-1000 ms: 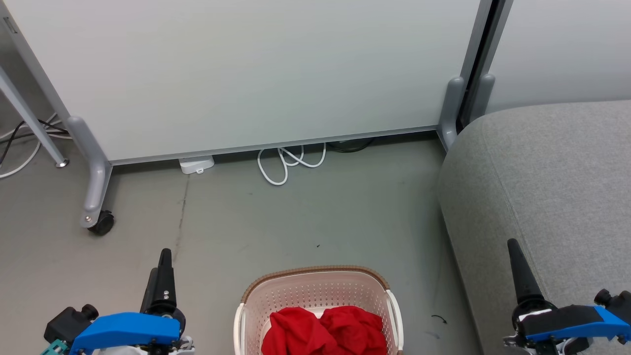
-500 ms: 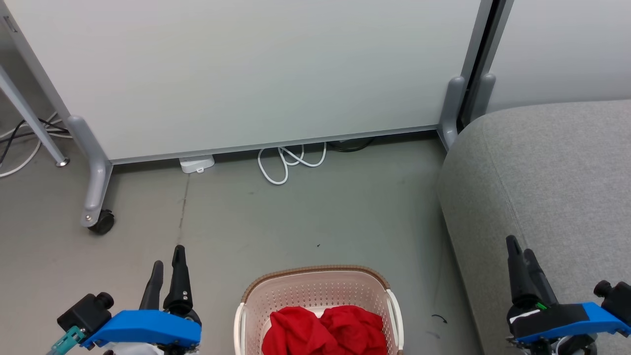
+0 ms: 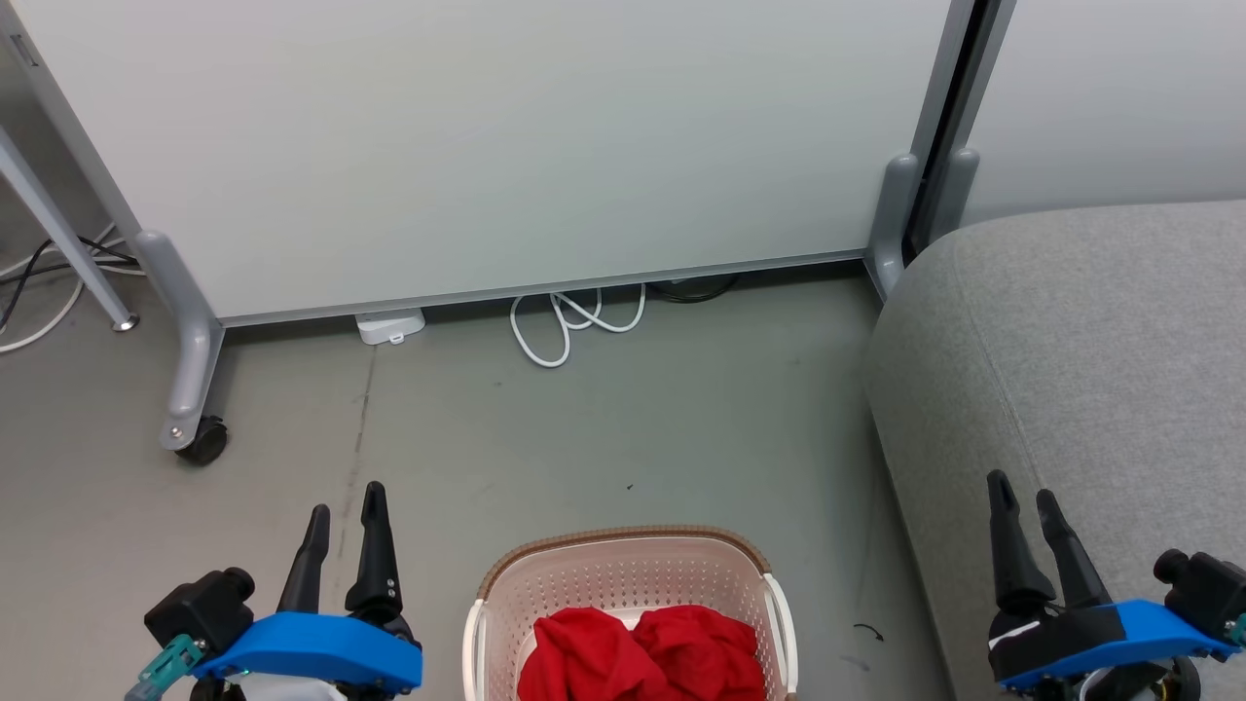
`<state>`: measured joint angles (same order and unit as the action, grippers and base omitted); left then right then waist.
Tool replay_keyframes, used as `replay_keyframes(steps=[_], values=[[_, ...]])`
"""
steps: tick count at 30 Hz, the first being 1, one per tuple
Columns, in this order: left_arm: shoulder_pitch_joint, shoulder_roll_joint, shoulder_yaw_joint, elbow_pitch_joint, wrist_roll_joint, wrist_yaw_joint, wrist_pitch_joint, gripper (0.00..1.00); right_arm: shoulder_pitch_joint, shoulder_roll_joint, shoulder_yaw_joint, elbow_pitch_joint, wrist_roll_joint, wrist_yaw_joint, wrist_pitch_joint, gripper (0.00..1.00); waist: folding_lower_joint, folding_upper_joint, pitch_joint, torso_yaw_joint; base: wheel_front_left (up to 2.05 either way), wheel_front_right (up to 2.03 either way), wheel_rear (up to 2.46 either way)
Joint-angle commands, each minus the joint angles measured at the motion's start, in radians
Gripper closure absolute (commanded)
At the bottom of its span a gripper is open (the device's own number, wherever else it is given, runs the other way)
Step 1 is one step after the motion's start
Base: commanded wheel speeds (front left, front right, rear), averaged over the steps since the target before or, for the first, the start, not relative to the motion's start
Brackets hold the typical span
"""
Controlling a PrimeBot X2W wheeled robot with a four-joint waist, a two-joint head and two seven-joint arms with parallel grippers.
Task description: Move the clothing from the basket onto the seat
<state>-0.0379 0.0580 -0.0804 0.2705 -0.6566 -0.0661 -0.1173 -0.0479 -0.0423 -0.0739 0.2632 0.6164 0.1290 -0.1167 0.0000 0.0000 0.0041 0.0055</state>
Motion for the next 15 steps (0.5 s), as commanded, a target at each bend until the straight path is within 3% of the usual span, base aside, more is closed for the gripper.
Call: replay_keyframes(steps=[1, 15], values=[[-0.018, 0.009, -0.006, -0.007, 0.038, 0.004, -0.012, 0.0, -0.013, -0.007, 0.002, -0.005, -0.037, 0.001, -0.013, 0.0, 0.0, 0.0, 0.0, 0.0, 0.0, 0.0, 0.0], [-0.016, 0.01, -0.028, 0.011, 0.175, 0.0, -0.046, 0.0, -0.015, -0.009, 0.006, 0.011, -0.19, 0.002, -0.036, 0.0, 0.0, 0.0, -0.002, 0.004, 0.0, 0.0, 0.0]])
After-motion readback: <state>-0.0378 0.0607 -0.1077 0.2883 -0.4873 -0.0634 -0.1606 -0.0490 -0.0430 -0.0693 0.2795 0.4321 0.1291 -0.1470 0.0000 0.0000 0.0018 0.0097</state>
